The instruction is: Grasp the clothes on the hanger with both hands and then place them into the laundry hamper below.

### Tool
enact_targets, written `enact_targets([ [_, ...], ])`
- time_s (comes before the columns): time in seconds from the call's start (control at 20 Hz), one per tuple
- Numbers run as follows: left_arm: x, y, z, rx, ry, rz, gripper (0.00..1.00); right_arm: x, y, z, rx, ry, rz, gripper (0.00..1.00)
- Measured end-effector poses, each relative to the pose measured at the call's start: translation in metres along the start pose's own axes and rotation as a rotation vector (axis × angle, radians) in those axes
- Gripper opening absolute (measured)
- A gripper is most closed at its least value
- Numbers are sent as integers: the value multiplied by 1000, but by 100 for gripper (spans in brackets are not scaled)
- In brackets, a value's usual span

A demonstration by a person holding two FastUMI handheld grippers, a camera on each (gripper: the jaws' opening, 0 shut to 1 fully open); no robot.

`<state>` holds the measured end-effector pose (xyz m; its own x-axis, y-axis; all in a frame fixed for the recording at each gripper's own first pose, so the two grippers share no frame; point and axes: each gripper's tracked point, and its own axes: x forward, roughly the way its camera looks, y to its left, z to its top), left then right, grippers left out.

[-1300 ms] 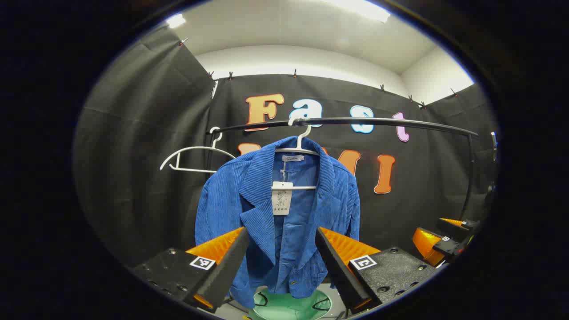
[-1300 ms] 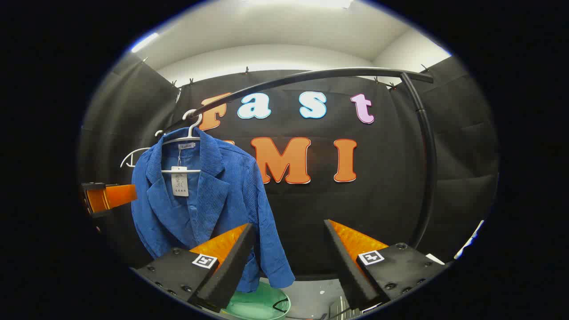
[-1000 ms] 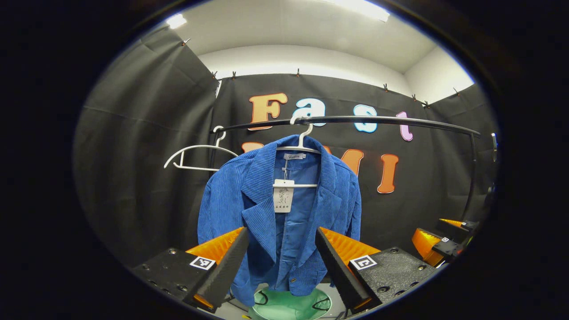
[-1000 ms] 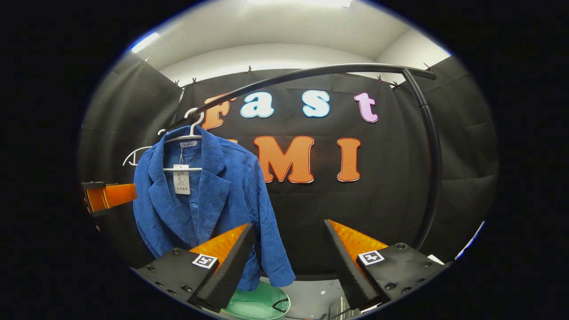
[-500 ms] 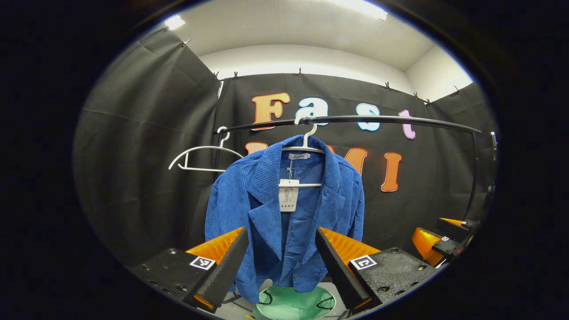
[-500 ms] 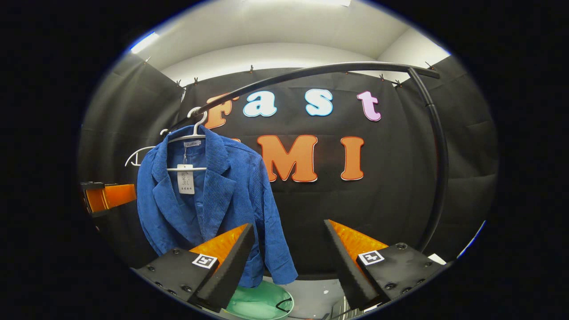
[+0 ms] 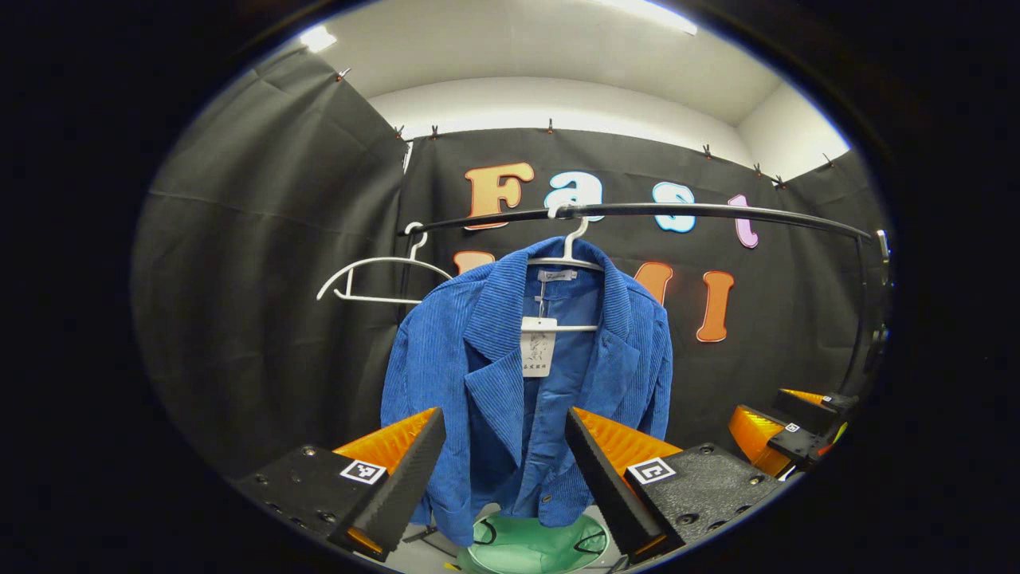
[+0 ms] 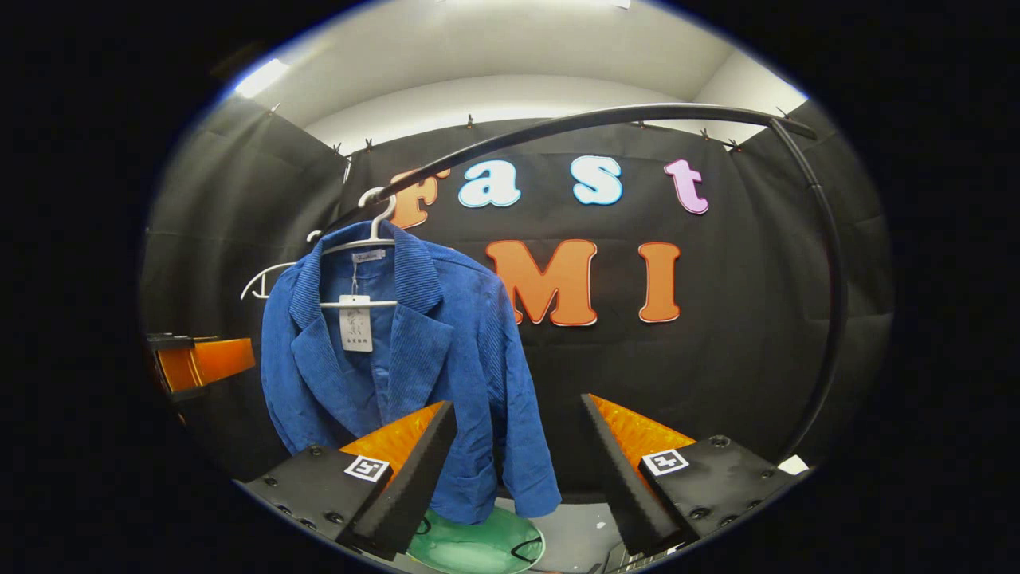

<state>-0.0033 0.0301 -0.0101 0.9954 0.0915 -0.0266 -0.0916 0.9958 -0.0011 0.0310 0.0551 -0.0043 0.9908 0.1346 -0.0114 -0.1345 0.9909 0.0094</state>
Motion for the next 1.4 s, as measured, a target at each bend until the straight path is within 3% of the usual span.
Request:
enact_targets([
  [0.5, 45, 6, -14, -3, 52, -20, 93, 44, 54, 0, 12, 29, 68, 100],
  [1.25, 129, 14, -20, 18, 42, -91, 95, 133, 88, 3, 8, 0, 26, 99],
  [1.3, 135, 15, -20, 19, 42, -90, 95, 139, 88, 1, 11, 3, 22, 94],
  [1.4, 145, 18, -21, 12, 49, -85, 93, 151, 88, -1, 10, 6, 8, 99],
])
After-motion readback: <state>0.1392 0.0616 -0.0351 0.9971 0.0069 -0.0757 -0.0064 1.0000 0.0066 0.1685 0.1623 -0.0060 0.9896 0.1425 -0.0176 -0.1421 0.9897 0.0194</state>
